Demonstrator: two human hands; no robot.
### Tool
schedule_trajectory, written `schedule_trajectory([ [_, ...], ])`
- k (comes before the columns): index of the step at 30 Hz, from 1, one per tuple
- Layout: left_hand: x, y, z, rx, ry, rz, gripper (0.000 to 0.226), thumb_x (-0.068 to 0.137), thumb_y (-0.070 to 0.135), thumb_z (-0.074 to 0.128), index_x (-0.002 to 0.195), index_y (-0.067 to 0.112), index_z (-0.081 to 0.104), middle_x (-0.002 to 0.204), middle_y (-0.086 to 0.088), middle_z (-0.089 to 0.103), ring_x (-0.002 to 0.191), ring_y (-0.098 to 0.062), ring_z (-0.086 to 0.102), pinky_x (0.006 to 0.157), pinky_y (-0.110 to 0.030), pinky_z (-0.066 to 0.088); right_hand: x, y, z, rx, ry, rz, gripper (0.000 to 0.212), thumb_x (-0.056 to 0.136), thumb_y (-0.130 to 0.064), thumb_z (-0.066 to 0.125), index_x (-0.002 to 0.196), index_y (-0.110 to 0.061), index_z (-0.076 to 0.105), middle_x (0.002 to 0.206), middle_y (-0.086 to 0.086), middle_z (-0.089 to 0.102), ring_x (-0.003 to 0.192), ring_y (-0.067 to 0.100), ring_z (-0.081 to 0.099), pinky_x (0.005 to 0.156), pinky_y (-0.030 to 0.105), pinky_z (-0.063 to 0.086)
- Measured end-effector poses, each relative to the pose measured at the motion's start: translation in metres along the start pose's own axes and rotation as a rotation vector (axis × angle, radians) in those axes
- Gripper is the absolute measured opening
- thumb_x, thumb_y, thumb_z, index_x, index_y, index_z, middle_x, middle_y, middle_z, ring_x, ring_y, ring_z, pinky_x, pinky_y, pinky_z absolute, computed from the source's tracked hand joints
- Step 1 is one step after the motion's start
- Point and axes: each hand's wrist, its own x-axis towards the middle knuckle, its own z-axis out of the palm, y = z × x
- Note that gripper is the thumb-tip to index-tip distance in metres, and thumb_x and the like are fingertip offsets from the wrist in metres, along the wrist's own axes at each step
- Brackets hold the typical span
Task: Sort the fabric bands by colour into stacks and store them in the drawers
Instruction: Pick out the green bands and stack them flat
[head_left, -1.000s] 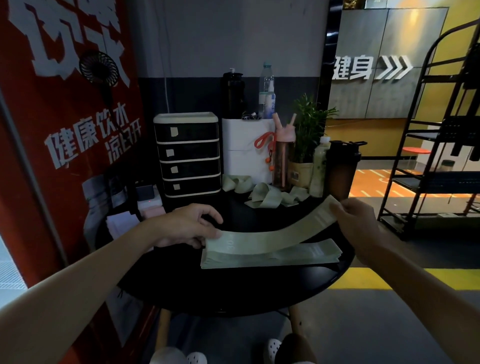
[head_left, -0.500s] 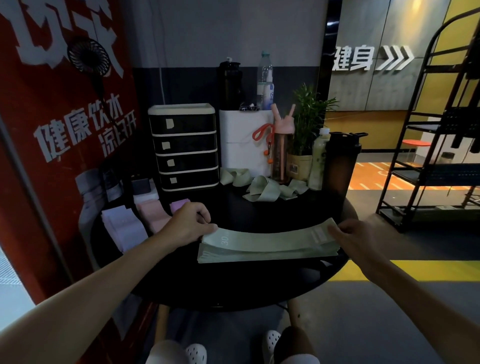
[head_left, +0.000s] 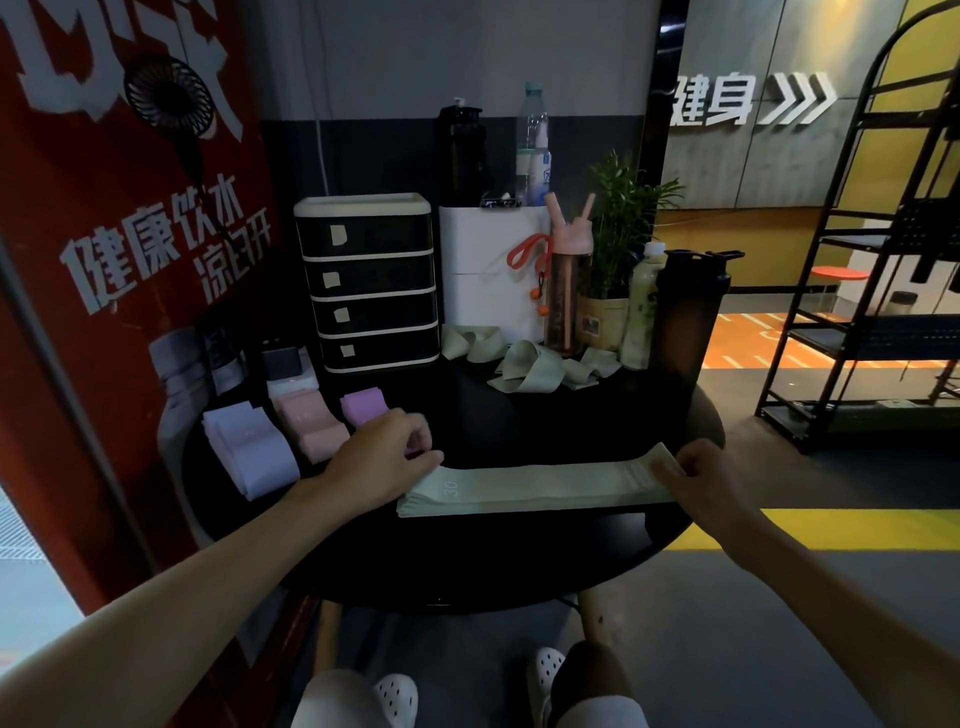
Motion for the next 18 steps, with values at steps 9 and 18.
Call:
schedule_trajectory([
  [9,0.006,0.064,0.027,0.135,-0.343,0.234,0.051,0.086,0.058,0.064,0.13,0.038,0.049,0.13,0.012,0.052,0.115,-0.008,0.05,0.103,-0.033,0.035,-0.001,-0.007,0.0,-0.296,-0.086,-0.091,0.03,0.094,-0.026,0.057,0.124,-0.023,0.06,0.132,0.002,0.052,0.12,0.027,0.047,0.099,0.048,0.037],
  [18,0.011,0.063,0.043,0.059,-0.339,0.181,0.035,0.087,0.046,0.07,0.119,0.035,0.06,0.117,0.008,0.055,0.107,-0.012,0.052,0.101,-0.039,0.041,-0.004,-0.005,0.001,-0.388,-0.108,-0.108,0.027,0.098,-0.028,0.048,0.122,-0.026,0.059,0.125,-0.001,0.055,0.119,0.026,0.045,0.089,0.037,0.027],
])
